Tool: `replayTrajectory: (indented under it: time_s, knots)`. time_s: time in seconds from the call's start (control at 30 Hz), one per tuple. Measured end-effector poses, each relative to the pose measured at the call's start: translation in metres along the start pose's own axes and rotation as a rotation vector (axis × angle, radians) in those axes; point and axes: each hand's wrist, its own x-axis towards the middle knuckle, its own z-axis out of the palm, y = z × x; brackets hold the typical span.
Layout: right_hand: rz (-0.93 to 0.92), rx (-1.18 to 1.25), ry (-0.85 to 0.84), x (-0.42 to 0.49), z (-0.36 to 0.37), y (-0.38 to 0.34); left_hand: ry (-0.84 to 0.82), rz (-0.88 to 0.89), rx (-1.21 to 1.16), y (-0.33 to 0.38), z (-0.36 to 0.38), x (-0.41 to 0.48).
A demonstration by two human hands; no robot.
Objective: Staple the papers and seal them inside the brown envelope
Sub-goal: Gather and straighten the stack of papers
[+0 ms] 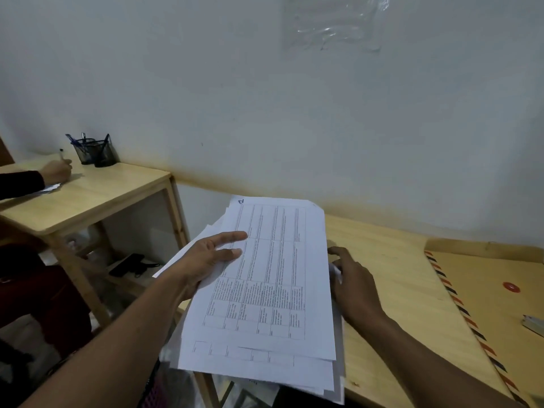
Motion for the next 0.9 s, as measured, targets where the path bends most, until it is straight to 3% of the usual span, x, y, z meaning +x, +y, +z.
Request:
replayTrajectory:
  time_s: [0.13, 0.23, 0.43, 0.6, 0.77, 0.9]
  knots:
    - [0.187, 0.588, 0.044, 0.007, -0.032, -0.028, 0.044, 0.08, 0.131, -0.005, 0.004, 0.004]
    - [0.23, 0.784, 0.037, 0.018, -0.055, -0.053, 0.131, 0.149, 0.31, -0.011, 0.011, 0.012]
    - [0.224, 0.855, 0.072, 0.036, -0.072, -0.076, 0.151, 0.217, 0.375, -0.021, 0.036, 0.028]
    - [0.169, 0.705, -0.008, 0.033, -0.069, -0.075, 0.245, 0.33, 0.447, -0.026, 0.04, 0.031]
    - [0.232, 0.719, 0.054, 0.037, -0.052, -0.074, 0.249, 0.301, 0.301, -0.016, 0.023, 0.021]
    - [0.254, 0.727, -0.061, 0.041, -0.028, -0.082, 0.147, 0.164, 0.046, -0.012, 0.002, 0.009]
